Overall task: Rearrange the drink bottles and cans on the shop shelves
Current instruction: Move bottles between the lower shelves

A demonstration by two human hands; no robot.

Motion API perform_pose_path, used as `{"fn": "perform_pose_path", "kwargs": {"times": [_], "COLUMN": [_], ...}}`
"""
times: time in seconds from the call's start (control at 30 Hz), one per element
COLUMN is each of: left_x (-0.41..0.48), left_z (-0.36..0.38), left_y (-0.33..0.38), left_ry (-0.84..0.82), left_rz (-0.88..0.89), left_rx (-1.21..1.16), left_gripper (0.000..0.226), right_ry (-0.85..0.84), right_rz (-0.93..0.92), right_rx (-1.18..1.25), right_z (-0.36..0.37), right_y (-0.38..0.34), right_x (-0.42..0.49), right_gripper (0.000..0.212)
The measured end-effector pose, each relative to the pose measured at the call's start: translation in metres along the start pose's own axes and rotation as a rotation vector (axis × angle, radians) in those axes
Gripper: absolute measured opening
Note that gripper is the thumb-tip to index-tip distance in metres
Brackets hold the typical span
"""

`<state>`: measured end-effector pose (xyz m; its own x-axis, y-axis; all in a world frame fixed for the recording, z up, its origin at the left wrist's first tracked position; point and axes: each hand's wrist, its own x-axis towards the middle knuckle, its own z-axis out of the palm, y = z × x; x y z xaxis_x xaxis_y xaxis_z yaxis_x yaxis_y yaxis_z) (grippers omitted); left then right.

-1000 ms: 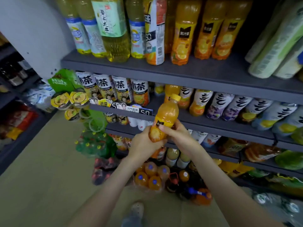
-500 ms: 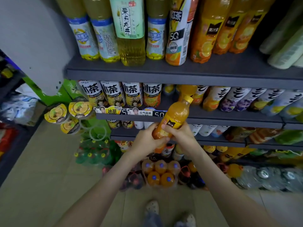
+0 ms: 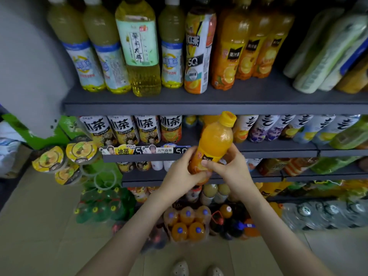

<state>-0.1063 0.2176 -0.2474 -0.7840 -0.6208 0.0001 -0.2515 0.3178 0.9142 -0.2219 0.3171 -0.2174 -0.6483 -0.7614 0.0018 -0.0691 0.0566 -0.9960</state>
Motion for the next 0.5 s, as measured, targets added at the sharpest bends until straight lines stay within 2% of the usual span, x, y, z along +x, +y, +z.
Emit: {"fn": "perform_pose_path", "kwargs": {"times": [0.1, 0.23, 0.5], "left_x": [0.011, 0.023, 0.042], "left_z": [-0.023, -0.043, -0.047], "left_y": [0.031, 0.057, 0.066], "left_ry": [0.054, 0.154, 0.445], "left_rz": [0.141, 0.272, 0.312], "left_rx": [0.036, 0.064, 0.189], "left_gripper": [0.07, 0.06, 0.044], "right_ry": [0.004, 0.104, 0.423], "right_rz": [-0.146, -0.271, -0.337], "right_rx": [0.016, 0.025, 0.034], "right_z": [0.002, 0.002, -0.041], "right_y": [-0.04, -0.077, -0.097], "right_x": [0.006, 0.018, 0.068], "right_gripper": [0.05, 0.048, 0.048]}}
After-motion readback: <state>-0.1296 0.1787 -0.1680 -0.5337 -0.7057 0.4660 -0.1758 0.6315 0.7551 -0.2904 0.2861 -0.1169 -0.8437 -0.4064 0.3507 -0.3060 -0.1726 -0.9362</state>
